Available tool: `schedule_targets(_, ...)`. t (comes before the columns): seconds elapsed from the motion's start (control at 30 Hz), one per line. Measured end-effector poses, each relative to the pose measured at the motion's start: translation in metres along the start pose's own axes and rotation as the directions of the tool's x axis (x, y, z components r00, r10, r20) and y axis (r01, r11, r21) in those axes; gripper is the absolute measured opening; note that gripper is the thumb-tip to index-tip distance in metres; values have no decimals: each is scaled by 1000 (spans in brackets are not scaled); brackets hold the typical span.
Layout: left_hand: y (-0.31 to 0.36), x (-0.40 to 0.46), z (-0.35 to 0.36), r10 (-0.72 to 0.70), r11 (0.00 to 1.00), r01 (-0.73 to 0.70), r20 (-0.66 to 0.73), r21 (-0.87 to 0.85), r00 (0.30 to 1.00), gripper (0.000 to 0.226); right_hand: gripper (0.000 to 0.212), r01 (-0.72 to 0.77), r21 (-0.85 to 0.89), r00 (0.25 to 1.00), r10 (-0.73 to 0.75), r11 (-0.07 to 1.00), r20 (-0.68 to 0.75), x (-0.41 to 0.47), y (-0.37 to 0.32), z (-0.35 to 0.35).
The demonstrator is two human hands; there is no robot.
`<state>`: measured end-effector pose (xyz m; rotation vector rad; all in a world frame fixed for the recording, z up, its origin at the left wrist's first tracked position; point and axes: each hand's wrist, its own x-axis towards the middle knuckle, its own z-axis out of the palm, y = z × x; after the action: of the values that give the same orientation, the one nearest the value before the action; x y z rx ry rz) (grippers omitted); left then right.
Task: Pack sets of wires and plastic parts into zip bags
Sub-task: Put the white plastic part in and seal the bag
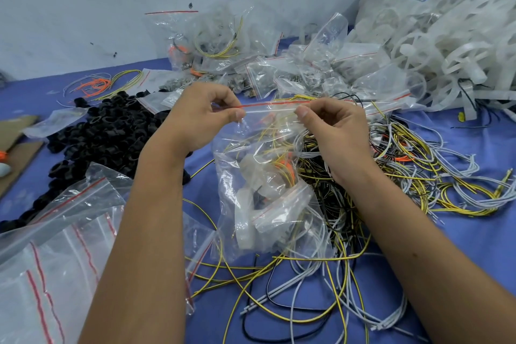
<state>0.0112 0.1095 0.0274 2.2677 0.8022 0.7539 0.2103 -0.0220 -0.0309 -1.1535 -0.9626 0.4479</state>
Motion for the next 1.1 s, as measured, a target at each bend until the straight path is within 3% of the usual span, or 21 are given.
schedule_targets(0.57, -18, -5, -9, -13, 997, 7, -72, -81, 997, 11, 19, -33, 49, 999, 34, 998, -36, 0, -3, -1)
schedule_targets(0.77, -21, -11, -12, -117, 974, 94, -101, -208, 988, 8, 16, -65, 86, 993, 72, 994, -89, 2, -3, -4)
schedule_targets(0.93, -25, -12, -12, -94, 975, 62, -143, -212, 985, 12, 15, -65, 83, 993, 72, 994, -88, 2, -2, -3)
schedule_targets(1.1, -27, -16, -8, -127, 938, 58, -183, -342, 975, 4, 11, -95, 128, 990, 108, 987, -93, 3, 0, -5)
